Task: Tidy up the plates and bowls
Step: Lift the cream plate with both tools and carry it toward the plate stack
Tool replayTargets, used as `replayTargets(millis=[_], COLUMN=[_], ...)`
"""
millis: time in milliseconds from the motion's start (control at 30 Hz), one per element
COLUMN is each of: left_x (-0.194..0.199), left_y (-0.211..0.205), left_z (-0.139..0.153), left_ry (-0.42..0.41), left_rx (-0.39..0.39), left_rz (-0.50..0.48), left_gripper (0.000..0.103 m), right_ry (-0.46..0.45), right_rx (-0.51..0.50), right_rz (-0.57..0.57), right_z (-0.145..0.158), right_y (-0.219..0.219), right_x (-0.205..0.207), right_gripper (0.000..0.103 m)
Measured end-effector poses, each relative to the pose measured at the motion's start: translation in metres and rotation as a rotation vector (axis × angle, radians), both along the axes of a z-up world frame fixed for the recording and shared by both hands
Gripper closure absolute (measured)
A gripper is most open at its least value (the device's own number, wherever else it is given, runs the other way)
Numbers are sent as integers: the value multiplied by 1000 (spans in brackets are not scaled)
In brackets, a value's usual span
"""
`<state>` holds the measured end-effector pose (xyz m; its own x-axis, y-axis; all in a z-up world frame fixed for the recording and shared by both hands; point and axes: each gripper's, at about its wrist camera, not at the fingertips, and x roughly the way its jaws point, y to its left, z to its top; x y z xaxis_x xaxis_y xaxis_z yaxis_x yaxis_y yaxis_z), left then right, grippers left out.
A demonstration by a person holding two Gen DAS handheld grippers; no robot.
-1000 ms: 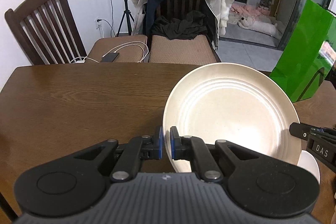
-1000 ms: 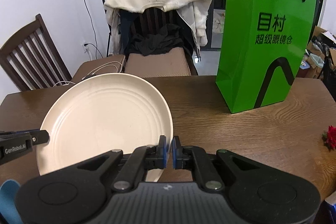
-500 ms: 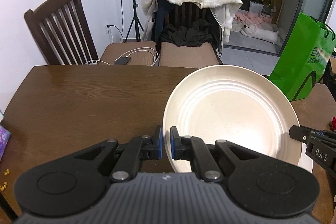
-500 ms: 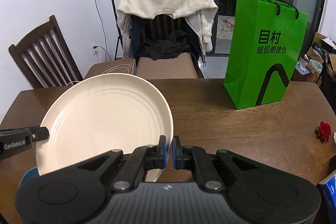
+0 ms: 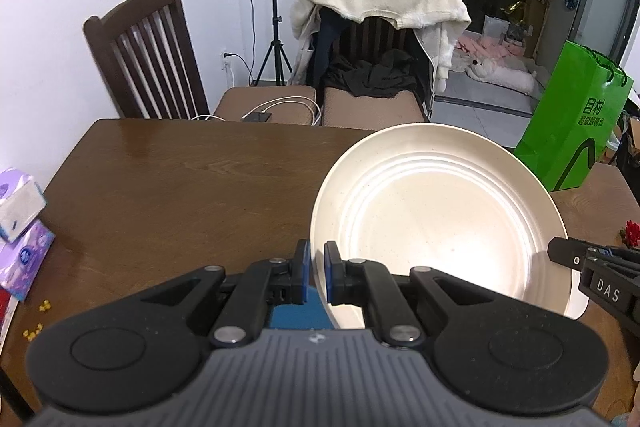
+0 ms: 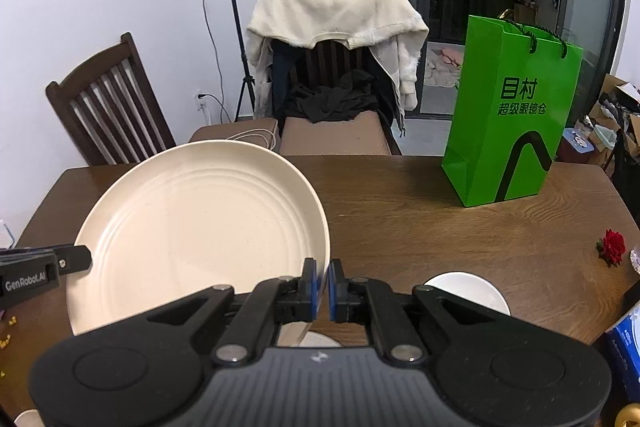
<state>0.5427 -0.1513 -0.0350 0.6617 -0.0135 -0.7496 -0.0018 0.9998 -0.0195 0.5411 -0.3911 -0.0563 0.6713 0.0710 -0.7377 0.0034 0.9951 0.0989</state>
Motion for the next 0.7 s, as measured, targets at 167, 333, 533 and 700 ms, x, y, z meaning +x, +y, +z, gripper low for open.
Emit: replayTargets(millis=[167,333,533,700], left_x=[-18,-39,-60,-79], left_y=[14,27,45,64], left_z=[9,18,29,37], left_ry=[-10,-25,-42,-47], left_rx=[1,3,-1,-12], left_rz=[7,7,16,24], left_gripper=[95,95,95,95], right_ry=[-4,-10,-18,-27], right_rx=[2,-2,-5,-2], right_rz=[12,20,33,37], right_z=[7,15,25,33], right_y=[13,28,46,60], right_x=[-17,-35,-55,-73], right_gripper=[97,97,97,97])
